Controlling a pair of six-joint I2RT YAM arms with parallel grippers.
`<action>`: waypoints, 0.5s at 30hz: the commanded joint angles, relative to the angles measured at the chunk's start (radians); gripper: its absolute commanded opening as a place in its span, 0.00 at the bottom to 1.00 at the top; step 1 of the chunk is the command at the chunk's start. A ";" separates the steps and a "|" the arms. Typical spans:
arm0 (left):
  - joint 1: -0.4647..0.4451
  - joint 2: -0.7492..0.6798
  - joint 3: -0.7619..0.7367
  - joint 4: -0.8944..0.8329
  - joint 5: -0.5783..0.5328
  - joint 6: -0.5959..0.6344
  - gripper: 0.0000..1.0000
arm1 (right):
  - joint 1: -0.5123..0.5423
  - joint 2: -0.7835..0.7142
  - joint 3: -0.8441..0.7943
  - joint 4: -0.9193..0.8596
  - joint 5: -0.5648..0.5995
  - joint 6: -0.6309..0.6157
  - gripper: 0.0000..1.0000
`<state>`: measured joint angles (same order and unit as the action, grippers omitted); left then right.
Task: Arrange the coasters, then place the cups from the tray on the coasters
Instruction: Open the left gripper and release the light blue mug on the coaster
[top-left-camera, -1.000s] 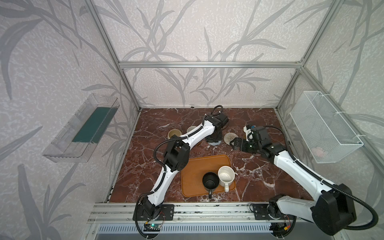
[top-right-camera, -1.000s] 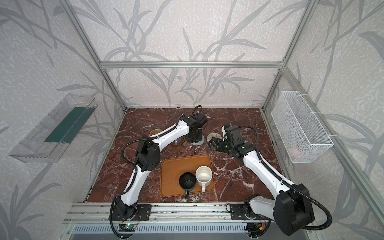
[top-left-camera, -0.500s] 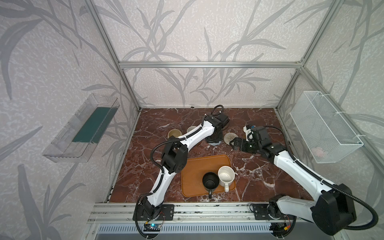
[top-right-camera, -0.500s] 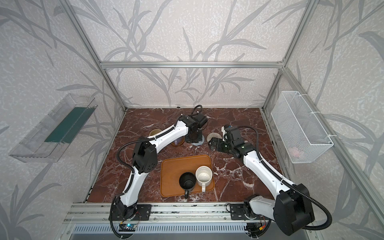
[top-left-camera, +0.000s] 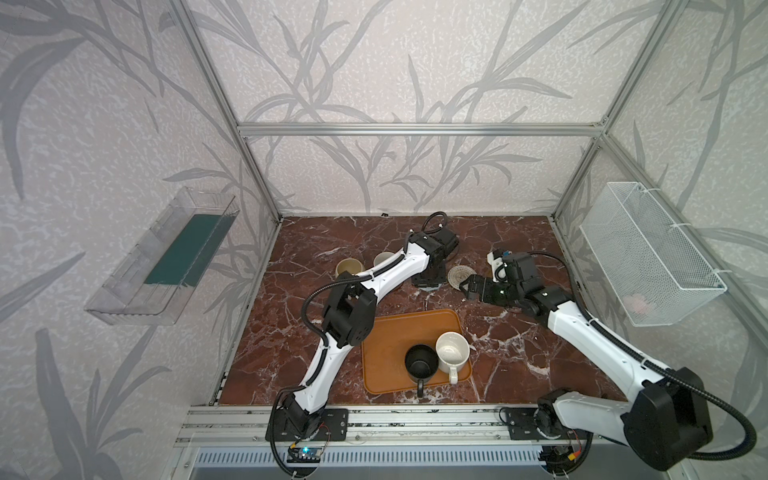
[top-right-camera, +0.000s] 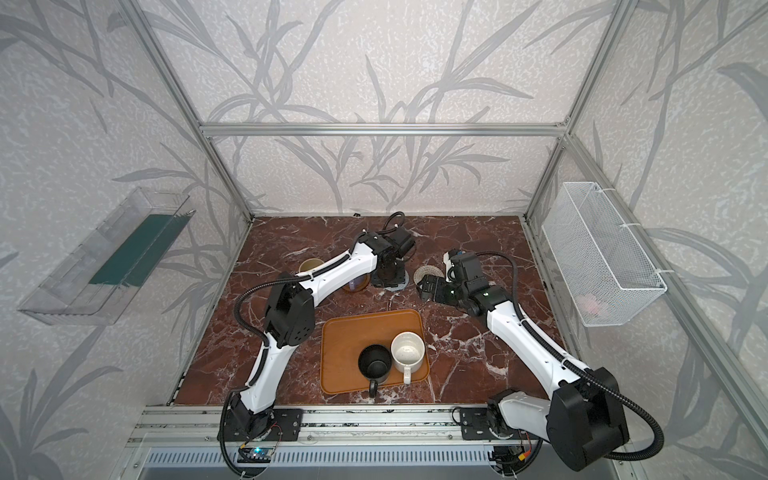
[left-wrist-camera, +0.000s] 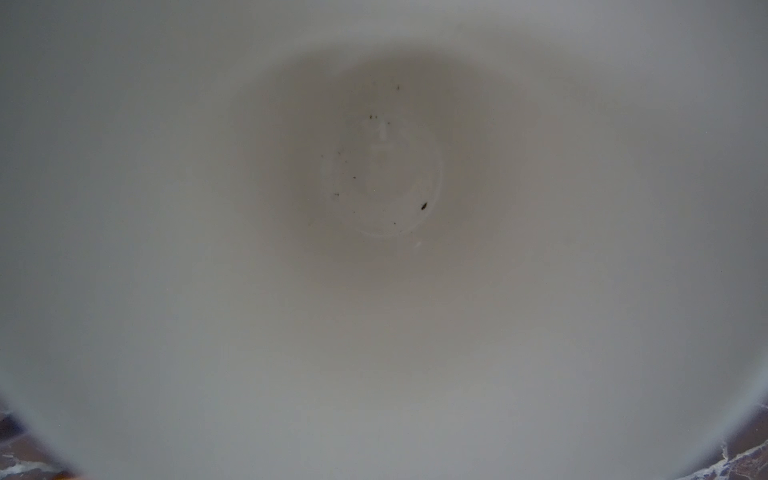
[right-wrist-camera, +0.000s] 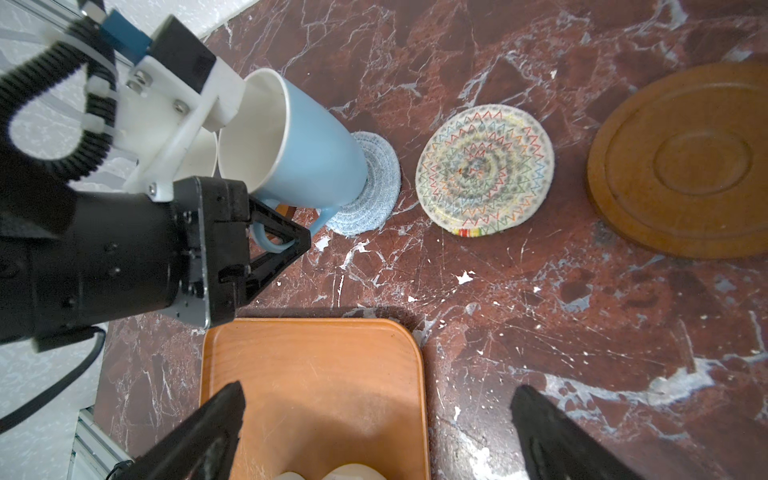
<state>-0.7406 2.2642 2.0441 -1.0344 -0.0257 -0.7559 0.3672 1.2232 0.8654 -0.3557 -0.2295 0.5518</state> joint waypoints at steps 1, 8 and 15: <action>-0.003 -0.034 -0.017 0.027 -0.020 -0.016 0.09 | -0.004 -0.008 -0.016 0.010 -0.004 -0.001 0.99; -0.005 -0.033 -0.034 0.027 -0.045 -0.008 0.19 | -0.003 -0.015 -0.018 0.008 -0.003 -0.001 0.99; -0.006 -0.041 -0.043 0.038 -0.025 -0.007 0.43 | -0.004 -0.020 -0.020 0.003 -0.003 -0.001 0.99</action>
<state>-0.7425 2.2642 2.0125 -0.9909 -0.0330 -0.7605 0.3672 1.2228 0.8589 -0.3561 -0.2295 0.5518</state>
